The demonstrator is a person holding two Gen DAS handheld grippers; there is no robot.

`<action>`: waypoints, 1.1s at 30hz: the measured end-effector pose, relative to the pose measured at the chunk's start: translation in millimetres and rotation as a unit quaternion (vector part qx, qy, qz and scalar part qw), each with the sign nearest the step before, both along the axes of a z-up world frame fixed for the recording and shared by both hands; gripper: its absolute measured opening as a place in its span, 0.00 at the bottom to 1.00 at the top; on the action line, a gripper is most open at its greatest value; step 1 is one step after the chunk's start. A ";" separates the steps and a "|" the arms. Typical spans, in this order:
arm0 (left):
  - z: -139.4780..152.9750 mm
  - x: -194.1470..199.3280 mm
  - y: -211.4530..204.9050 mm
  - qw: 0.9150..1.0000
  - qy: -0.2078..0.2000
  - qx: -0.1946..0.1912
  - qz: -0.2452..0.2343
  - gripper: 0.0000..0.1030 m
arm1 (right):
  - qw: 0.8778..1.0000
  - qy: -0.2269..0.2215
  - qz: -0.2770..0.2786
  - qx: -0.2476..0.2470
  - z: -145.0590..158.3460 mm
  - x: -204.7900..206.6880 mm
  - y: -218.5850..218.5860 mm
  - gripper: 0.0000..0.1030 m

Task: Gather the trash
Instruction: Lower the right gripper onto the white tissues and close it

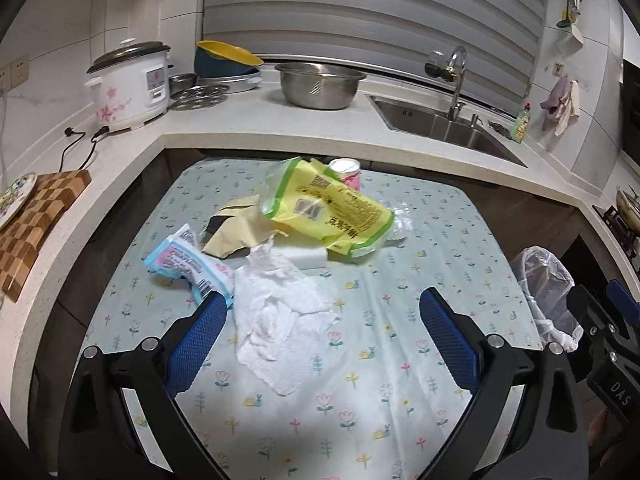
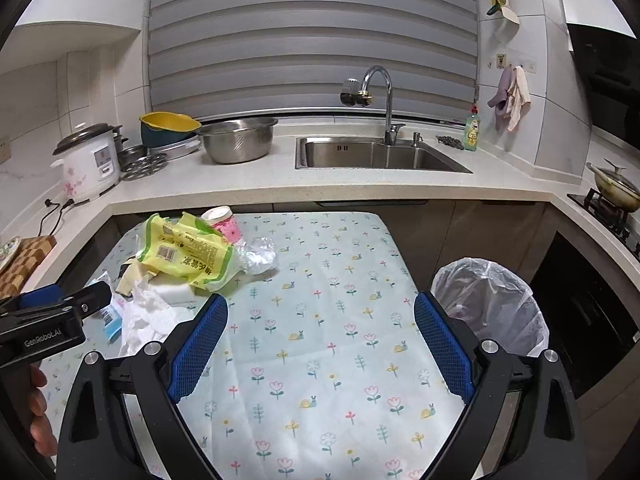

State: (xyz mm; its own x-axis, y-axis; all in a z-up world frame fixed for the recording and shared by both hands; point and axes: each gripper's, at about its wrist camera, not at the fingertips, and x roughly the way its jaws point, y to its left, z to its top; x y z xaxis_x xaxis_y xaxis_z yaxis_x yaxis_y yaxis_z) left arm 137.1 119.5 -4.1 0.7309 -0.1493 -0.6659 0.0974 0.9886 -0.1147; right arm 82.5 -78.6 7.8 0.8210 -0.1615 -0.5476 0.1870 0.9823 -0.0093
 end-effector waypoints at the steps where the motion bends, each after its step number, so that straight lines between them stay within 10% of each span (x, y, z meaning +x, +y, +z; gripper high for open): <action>1: -3.8 -0.6 8.4 1.000 0.005 0.002 0.009 0.90 | 1.000 0.007 0.006 0.006 -4.2 1.9 5.7 0.88; 33: -91.3 30.4 126.5 0.991 0.088 0.021 0.099 0.92 | 0.984 0.117 0.123 0.054 -108.9 111.5 132.7 0.78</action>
